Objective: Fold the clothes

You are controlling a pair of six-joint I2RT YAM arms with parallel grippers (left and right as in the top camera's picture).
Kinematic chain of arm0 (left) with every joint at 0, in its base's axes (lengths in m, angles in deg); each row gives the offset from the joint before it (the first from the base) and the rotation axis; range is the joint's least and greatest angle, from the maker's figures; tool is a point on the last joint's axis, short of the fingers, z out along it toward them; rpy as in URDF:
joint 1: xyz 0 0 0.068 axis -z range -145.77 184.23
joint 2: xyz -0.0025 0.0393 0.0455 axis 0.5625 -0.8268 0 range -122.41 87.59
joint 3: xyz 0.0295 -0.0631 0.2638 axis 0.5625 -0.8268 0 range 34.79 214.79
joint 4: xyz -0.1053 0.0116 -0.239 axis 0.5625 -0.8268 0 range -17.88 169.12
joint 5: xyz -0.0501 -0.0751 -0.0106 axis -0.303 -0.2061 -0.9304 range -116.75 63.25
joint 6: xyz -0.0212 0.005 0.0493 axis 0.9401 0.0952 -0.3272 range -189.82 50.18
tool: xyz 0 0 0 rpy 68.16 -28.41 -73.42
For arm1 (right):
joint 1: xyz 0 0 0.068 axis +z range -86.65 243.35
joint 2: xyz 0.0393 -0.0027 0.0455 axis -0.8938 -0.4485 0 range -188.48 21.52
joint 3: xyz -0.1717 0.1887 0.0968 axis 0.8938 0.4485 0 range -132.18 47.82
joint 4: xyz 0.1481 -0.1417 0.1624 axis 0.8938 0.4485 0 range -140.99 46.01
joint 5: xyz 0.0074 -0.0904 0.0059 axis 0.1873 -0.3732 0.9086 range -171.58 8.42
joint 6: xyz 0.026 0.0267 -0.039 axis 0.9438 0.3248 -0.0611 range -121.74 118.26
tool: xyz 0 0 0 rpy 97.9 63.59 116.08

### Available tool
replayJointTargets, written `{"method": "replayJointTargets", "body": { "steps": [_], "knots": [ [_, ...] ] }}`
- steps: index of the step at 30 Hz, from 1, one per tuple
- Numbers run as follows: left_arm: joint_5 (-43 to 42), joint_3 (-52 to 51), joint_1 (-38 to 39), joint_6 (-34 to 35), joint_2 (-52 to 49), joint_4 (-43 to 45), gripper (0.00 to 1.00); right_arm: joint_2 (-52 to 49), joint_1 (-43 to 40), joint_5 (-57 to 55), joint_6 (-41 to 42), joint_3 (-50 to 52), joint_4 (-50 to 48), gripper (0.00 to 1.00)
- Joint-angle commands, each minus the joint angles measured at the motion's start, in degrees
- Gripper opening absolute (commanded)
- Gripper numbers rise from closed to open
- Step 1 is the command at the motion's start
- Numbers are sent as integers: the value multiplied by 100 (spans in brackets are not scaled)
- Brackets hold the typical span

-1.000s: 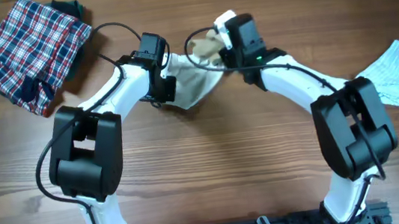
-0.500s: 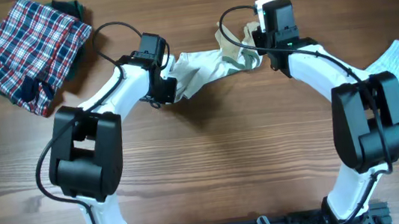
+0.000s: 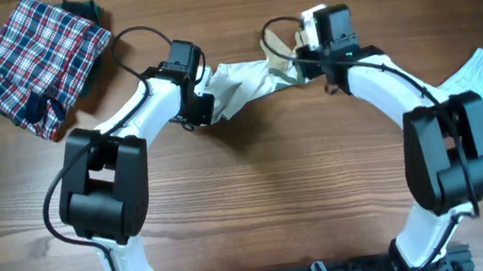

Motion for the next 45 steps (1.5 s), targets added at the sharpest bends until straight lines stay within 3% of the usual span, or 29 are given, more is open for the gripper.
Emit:
{"method": "replayJointTargets", "body": {
  "steps": [1,2,3,4,7,16,36,45],
  "knots": [
    [-120,-186,7,-26,120,-4,20,378,155,1576,-236,-44,107,69],
    [-170,-186,7,-26,232,-2,28,389,192,1593,-240,-46,138,70],
    [-221,-186,7,-26,321,0,46,389,229,1598,-236,-50,168,70],
    [-304,-186,7,-26,420,4,52,389,267,1637,-236,-48,195,70],
    [-776,-186,7,-26,579,90,57,389,393,1681,-238,-48,234,70],
    [-1086,-188,50,-22,557,857,57,216,490,1679,-232,-48,-26,69],
    [-1082,-188,601,66,376,1115,58,-413,603,662,-684,-48,-138,62],
    [-511,-188,590,122,234,1150,56,-501,603,463,-688,-48,-269,61]
  ]
}}
